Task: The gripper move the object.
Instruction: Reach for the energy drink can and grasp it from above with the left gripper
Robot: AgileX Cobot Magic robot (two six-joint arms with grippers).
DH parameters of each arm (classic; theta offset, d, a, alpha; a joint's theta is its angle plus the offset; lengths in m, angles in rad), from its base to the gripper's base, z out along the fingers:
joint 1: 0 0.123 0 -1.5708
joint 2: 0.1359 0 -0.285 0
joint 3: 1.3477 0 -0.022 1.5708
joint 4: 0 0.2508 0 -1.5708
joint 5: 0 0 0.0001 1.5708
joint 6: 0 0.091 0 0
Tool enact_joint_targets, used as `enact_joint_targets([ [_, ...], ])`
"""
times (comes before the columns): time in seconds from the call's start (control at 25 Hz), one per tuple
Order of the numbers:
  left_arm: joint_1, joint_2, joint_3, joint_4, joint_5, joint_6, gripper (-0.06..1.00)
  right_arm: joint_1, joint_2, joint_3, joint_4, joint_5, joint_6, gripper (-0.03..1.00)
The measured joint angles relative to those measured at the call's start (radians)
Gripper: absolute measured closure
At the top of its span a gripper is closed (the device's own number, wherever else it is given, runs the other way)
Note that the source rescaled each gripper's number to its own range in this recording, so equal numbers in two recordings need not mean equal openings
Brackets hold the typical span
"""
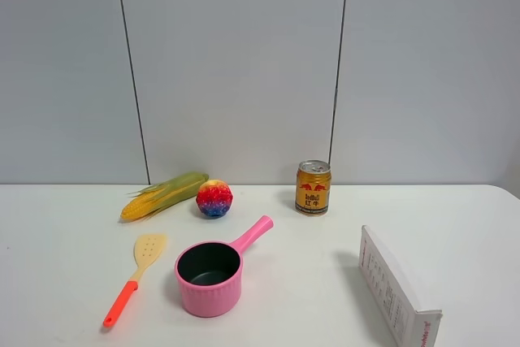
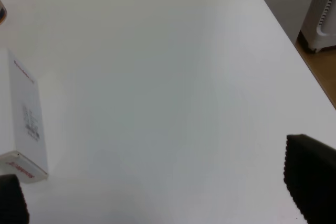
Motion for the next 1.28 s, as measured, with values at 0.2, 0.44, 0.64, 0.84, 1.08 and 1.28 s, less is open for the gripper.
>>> enact_joint_targets([
  [0.2,0.0,0.0,0.0,0.0,0.0,0.0,-0.05,0.0,0.0,0.0,0.0,0.0,0.0,-0.03],
  [0.44,0.0,0.0,0.0,0.0,0.0,0.0,-0.05,0.0,0.0,0.0,0.0,0.0,0.0,-0.03],
  [0.64,0.0,0.0,0.0,0.0,0.0,0.0,-0.05,0.0,0.0,0.0,0.0,0.0,0.0,-0.03],
  [0.84,0.0,0.0,0.0,0.0,0.0,0.0,-0.05,0.0,0.0,0.0,0.0,0.0,0.0,-0.03],
  [1.08,0.0,0.0,0.0,0.0,0.0,0.0,-0.05,0.0,0.0,0.0,0.0,0.0,0.0,-0.03],
  [1.28,0.0,0.0,0.0,0.0,0.0,0.0,-0.06,0.0,0.0,0.0,0.0,0.0,0.0,-0.03],
])
